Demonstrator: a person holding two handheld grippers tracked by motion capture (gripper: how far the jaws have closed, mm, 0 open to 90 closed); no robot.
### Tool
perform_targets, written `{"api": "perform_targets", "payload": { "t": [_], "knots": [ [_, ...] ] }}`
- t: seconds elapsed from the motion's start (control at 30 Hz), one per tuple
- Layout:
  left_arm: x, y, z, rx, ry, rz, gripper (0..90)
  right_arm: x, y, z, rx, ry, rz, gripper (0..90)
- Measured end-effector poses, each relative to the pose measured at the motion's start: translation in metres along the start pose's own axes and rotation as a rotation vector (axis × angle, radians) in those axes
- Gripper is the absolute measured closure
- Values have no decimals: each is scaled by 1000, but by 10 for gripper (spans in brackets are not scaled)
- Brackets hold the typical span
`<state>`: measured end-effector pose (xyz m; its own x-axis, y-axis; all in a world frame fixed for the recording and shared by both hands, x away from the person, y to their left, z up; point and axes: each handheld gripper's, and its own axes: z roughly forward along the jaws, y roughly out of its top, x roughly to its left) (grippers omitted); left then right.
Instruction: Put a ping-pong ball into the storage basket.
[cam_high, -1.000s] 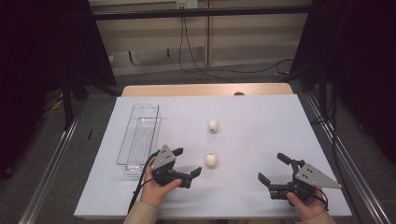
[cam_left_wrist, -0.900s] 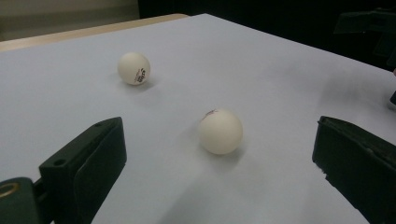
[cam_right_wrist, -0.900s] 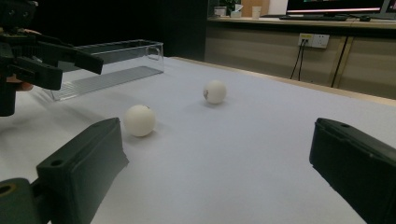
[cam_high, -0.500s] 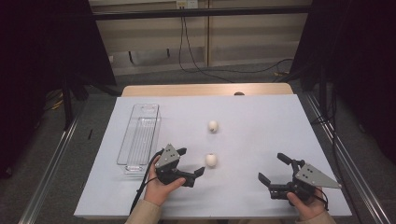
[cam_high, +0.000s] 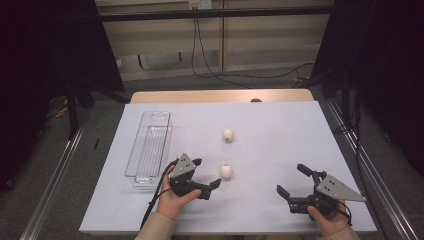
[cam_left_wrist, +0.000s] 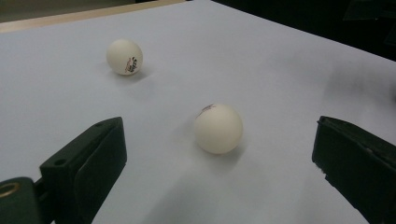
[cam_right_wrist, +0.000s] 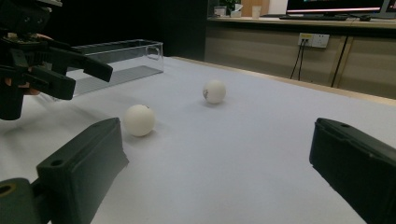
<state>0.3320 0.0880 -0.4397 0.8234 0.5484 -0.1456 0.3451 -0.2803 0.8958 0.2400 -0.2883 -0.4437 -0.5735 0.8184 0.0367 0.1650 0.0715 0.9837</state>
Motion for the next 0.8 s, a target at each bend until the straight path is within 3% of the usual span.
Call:
{"api": "perform_targets", "payload": {
  "t": [0.8],
  "knots": [
    [-1, 1, 12, 40, 6, 0, 32, 0, 0, 0, -1, -1, 1, 25]
  ]
}}
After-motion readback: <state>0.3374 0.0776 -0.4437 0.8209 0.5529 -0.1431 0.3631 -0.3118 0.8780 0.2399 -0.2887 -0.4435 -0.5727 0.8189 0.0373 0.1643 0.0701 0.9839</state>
